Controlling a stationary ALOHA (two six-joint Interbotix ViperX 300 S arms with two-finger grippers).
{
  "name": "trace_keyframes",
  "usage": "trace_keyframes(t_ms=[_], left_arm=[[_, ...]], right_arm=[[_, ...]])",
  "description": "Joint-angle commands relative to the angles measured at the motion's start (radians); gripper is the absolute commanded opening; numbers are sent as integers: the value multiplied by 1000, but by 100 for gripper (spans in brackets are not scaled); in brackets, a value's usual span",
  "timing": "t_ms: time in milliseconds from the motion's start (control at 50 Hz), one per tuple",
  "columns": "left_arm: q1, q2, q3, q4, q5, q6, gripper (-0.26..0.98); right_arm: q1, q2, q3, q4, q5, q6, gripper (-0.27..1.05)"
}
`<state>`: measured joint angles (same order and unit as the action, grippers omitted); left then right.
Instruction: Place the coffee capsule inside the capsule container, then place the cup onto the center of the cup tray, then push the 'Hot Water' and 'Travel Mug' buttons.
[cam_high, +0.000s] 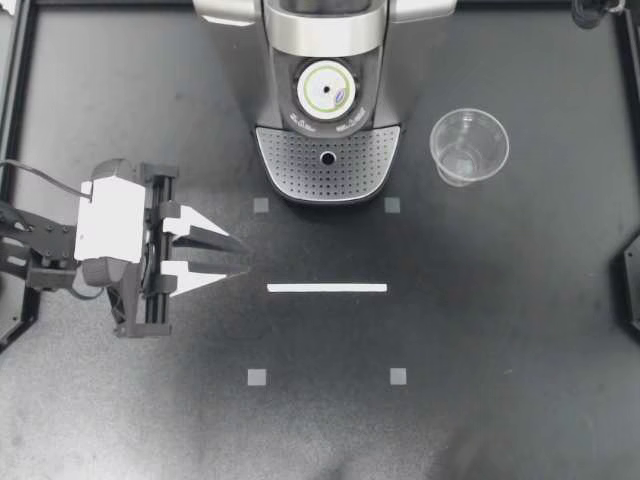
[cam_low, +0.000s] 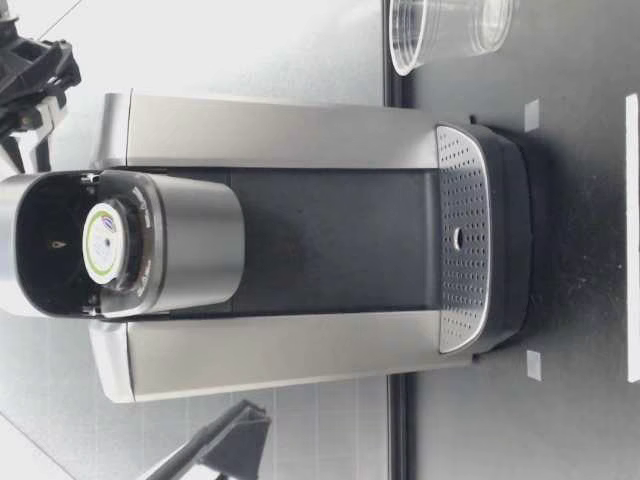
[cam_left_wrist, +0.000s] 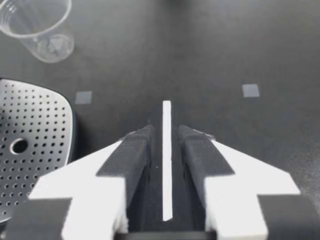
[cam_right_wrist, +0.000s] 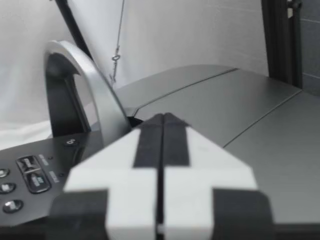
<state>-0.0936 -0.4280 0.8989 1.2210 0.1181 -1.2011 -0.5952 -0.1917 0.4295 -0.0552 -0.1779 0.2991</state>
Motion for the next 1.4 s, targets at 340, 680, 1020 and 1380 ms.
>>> trace_keyframes(t_ms=[340, 680, 1020, 1380], left_arm=[[2, -15, -11, 0, 11, 3, 25], [2, -15, -11, 0, 9, -2, 25], [0, -12, -11, -2, 8, -2, 25], [2, -9, -11, -2, 5, -2, 25]], right_arm=[[141, -117, 87, -5, -44, 5, 3], [184, -133, 158, 0, -89, 44, 3], [245, -101, 222, 0, -112, 89, 3], [258, -229, 285, 8, -144, 104, 3]])
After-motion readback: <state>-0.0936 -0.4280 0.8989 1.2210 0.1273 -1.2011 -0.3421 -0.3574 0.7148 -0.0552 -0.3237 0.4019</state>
